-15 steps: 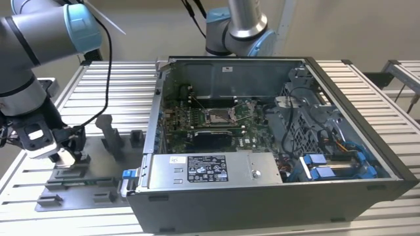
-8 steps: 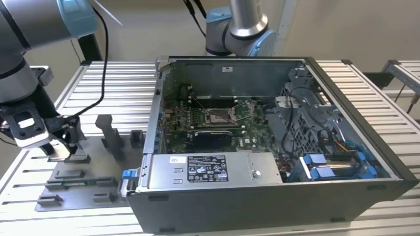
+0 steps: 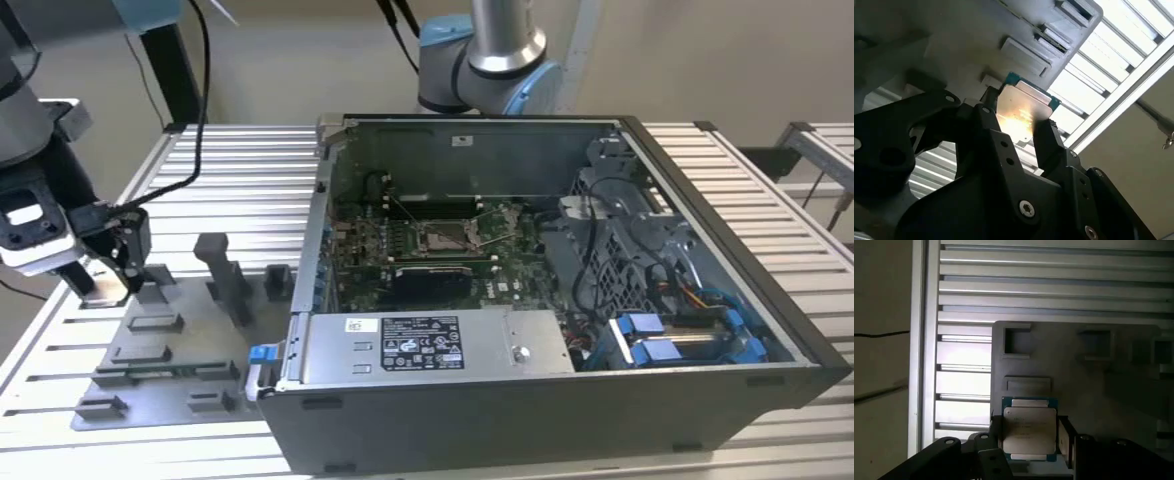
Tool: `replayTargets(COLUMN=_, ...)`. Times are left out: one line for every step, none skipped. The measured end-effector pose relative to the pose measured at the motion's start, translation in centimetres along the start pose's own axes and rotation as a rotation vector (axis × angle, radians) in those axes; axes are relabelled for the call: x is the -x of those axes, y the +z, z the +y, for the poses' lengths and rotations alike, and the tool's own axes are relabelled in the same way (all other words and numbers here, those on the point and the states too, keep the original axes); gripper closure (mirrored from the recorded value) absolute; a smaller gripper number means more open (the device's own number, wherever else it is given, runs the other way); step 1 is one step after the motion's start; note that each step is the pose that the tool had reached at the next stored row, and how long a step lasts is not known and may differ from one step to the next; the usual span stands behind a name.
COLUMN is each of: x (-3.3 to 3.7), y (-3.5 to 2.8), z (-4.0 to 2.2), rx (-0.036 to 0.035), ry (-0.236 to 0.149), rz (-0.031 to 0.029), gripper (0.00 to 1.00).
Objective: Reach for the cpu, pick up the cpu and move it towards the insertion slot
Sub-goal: 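Pick up the cpu and move it towards the insertion slot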
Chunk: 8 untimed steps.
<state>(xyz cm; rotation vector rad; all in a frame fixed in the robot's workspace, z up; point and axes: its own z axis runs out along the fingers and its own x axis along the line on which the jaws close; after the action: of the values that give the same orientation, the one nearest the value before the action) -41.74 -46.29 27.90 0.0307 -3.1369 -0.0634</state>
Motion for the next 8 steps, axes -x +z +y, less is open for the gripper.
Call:
replayTargets(x=0.00, y=-0.46, z=0.02, rx=0.0000, ry=0.000, rz=0.0000, gripper=1.00)
replayTargets(x=0.00, y=-0.93, z=0.04, rx=-0.0001, ry=0.000, rz=0.0002, gripper=1.00)
replayTargets(x=0.00, y=-1.38, z=0.06, rx=0.0000, ry=0.000, rz=0.0000, gripper=1.00)
replayTargets(x=-0.01, y=-1.82, z=0.07, rx=0.0000, ry=0.000, rz=0.0000, gripper=1.00)
replayTargets(x=-0.01, y=-2.29, z=0.09, rx=0.0000, ry=0.000, rz=0.0000, gripper=1.00)
replayTargets(x=-0.01, y=-2.72, z=0.11, rx=0.0000, ry=0.000, rz=0.0000, gripper=1.00)
replayTargets(x=-0.01, y=-3.18, z=0.13, rx=0.0000, ry=0.000, rz=0.0000, gripper=1.00)
replayTargets(x=-0.01, y=-3.66, z=0.15, rx=0.0000, ry=0.000, rz=0.0000, gripper=1.00)
